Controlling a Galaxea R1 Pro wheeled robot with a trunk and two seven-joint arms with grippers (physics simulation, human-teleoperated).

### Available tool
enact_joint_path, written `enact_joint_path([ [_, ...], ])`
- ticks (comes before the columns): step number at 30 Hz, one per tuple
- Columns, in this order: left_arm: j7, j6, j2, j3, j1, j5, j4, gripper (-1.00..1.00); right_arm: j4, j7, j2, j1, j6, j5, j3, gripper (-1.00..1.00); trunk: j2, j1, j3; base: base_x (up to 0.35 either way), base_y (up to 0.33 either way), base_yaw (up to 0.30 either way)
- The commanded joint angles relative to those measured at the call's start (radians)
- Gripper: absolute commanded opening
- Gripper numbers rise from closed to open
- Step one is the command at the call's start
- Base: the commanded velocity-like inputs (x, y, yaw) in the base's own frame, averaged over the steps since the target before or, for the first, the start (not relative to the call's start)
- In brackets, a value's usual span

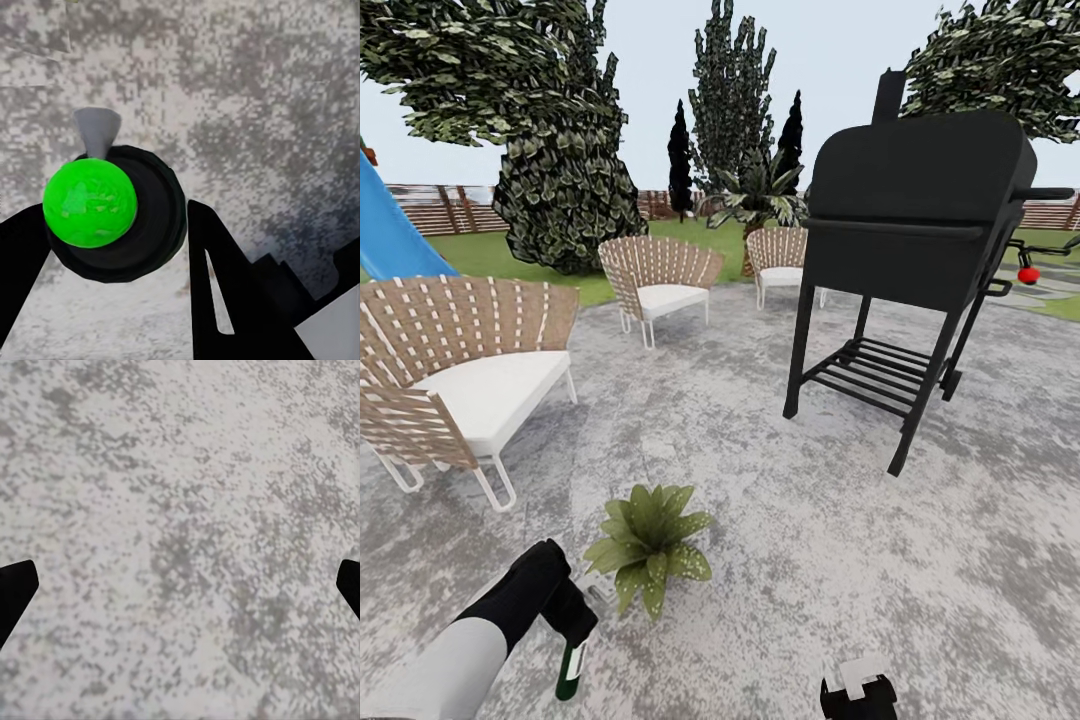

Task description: Pick up the pesticide atomizer in the garden and spray insectifuge to fully cover both potted plants in the garden.

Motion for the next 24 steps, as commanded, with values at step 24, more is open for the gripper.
enact_joint_path([
  [24, -0.108, 0.035, 0.01, -0.013, -0.106, -0.017, 0.01, -1.0, 0.001, -0.003, -0.001, -0.001, -0.003, 0.01, -0.008, 1.0, 0.0, 0.0, -0.001, -0.006, 0.009, -0.005],
])
